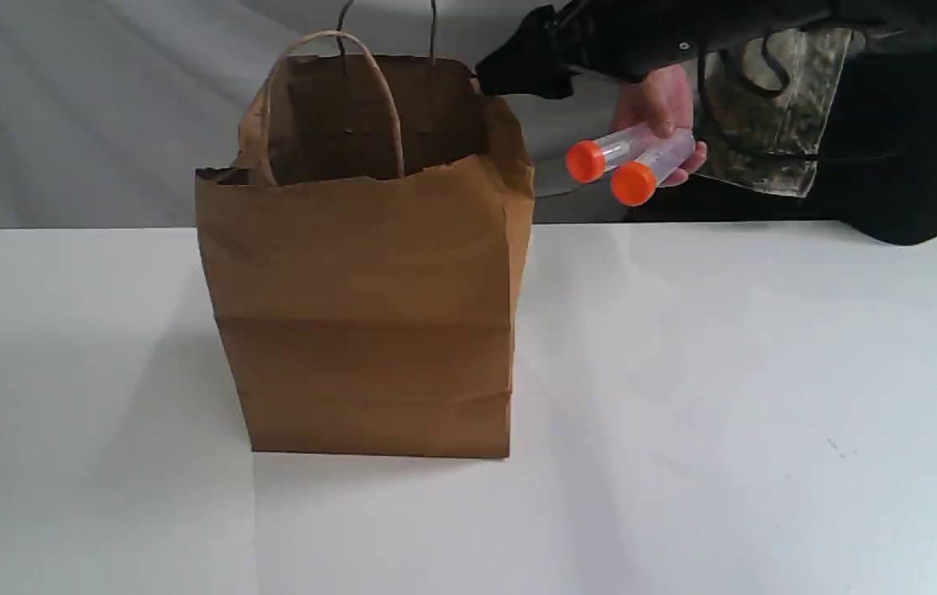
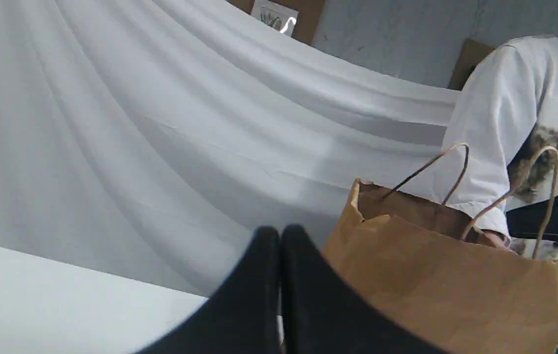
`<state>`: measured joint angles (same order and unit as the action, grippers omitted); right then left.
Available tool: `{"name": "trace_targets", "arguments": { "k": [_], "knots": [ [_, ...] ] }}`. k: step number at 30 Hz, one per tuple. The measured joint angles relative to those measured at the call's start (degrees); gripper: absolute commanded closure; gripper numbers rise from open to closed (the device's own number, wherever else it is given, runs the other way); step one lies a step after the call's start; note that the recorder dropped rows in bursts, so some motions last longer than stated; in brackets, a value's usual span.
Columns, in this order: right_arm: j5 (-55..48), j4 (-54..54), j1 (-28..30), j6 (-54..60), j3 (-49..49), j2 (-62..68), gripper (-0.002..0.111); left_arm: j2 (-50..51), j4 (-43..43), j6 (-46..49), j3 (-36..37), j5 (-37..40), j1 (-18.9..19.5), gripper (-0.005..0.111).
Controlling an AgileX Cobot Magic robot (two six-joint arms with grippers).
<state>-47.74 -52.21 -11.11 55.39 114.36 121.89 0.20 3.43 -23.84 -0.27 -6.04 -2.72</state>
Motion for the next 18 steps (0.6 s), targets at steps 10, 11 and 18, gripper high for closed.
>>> {"name": "trace_targets", "arguments": {
  "k": [10, 11, 18],
  "knots": [
    [2.12, -0.10, -0.34, 0.54, 0.00, 2.85, 0.032, 0.00, 0.00, 0.00, 0.00, 0.00, 0.00, 0.107],
    [2.12, -0.23, -0.34, 0.54, 0.00, 3.35, 0.032, 0.00, 0.00, 0.00, 0.00, 0.00, 0.00, 0.107],
    [2.12, -0.78, -0.34, 0.59, 0.00, 5.52, 0.032, 0.00, 0.00, 0.00, 0.00, 0.00, 0.00, 0.107]
  ]
}}
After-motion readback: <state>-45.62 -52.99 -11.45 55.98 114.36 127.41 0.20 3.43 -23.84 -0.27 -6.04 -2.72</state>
